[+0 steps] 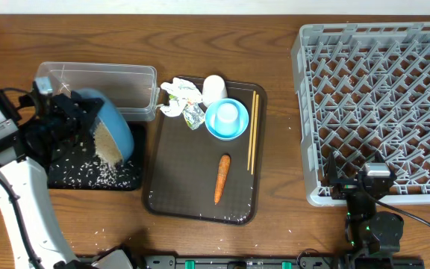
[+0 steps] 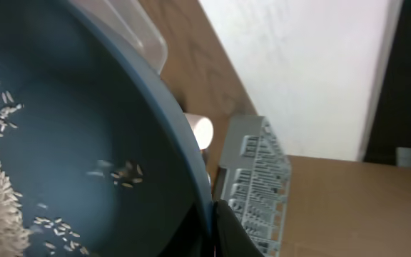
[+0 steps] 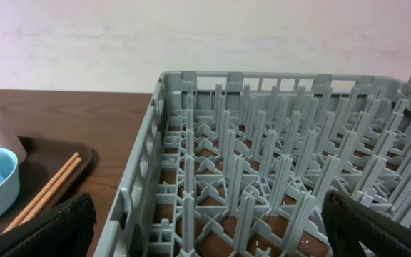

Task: Sort waste into correct bins and load items into the dishwasher rack
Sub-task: 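Tilt the blue plate with the left gripper to pour rice onto the black tray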

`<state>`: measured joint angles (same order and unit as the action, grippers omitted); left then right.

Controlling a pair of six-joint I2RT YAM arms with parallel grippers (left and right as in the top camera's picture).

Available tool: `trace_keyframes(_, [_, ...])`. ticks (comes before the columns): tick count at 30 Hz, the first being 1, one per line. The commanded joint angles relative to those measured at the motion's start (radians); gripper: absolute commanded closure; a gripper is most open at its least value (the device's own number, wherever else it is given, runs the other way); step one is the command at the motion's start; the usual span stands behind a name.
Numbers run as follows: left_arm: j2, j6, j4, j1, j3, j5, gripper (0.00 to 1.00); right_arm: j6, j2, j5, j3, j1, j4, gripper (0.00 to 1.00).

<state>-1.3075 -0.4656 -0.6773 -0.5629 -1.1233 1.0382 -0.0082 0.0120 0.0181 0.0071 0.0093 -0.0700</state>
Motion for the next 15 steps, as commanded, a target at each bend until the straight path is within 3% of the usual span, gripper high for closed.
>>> trace_keyframes(1, [-0.021,0.024,0.006,-0.033,0.002,0.141,0.94,-0.008,-0.005,0.0,-0.002,-0.002,-0.004,0.01])
trace_keyframes(15, [-0.12,0.066,-0.019,-0.066,0.006,0.3,0.94,-0.008,-0.005,0.0,-0.002,-0.002,-0.004,0.01])
